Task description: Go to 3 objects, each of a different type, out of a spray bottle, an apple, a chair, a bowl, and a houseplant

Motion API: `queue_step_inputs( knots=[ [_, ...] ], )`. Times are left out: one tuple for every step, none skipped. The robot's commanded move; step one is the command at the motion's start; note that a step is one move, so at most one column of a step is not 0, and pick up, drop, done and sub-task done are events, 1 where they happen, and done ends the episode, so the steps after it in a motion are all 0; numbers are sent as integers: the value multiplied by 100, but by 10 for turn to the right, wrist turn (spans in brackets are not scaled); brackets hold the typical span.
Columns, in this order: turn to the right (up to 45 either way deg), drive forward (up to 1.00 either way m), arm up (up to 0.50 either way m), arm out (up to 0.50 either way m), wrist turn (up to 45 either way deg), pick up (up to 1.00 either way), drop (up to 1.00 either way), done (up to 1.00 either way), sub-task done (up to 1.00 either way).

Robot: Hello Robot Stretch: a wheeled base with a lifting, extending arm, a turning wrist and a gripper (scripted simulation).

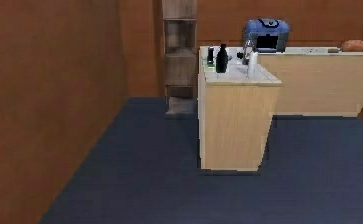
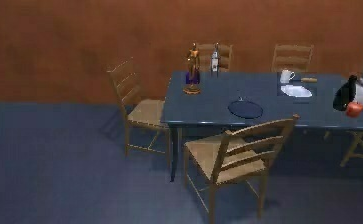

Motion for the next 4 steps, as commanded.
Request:
queue_step_inputs(
  knots=[
    [450, 0, 0, 0, 0, 0, 0, 0, 0],
    [60, 0, 0, 0, 0, 0, 0, 0, 0],
    [0, 100, 0, 0, 0, 0, 0, 0, 0],
    [30, 0, 0, 0, 0, 0, 0, 0, 0]
  ],
)
